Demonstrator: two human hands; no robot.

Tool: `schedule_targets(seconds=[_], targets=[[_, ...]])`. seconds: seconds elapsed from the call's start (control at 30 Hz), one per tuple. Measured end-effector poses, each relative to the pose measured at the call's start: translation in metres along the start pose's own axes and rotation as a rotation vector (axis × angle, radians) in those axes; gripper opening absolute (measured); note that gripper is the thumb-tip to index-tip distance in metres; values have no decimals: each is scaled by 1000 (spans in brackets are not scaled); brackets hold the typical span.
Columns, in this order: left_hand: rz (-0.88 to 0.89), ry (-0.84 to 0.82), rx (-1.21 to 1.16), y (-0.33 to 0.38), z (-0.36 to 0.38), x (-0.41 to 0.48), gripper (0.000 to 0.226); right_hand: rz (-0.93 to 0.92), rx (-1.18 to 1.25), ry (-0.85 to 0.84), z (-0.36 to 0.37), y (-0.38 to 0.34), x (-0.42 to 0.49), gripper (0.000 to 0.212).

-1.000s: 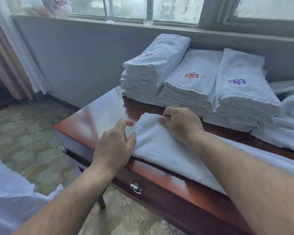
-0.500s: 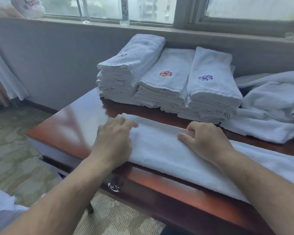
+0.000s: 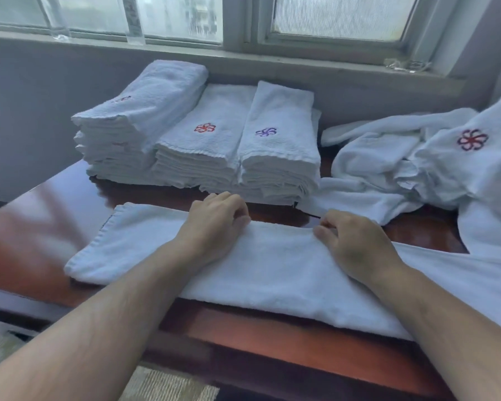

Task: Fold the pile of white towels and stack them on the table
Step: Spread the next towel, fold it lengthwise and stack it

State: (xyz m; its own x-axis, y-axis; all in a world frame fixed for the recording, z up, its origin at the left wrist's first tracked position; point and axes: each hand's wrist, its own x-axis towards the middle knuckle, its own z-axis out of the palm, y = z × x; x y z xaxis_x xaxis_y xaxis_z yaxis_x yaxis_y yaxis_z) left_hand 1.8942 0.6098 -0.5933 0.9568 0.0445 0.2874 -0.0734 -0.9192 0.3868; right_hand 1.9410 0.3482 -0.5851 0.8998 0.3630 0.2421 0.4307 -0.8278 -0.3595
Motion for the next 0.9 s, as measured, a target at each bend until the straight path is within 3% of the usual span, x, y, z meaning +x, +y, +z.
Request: schedule_targets(seconds=[0.17, 0.3, 0.47, 0.53, 0.67, 0.9], targets=[[11, -102, 37, -1, 0, 5, 20, 3, 48, 3, 6, 4, 3, 18], [70, -166, 123, 2, -1, 14, 18, 7, 48, -35, 3, 3, 4, 15], [93, -72, 153, -1, 2, 19, 18, -91, -131, 259, 1, -13, -1, 15], [81, -14, 146, -6, 0, 16, 17, -117, -62, 217, 3, -27, -3, 15], [-94, 30, 165, -34, -12, -8, 23, -160, 58, 32, 28, -55, -7, 17], [-672, -76, 258, -96, -69, -61, 76, -302, 147, -87, 55, -106, -2, 13]])
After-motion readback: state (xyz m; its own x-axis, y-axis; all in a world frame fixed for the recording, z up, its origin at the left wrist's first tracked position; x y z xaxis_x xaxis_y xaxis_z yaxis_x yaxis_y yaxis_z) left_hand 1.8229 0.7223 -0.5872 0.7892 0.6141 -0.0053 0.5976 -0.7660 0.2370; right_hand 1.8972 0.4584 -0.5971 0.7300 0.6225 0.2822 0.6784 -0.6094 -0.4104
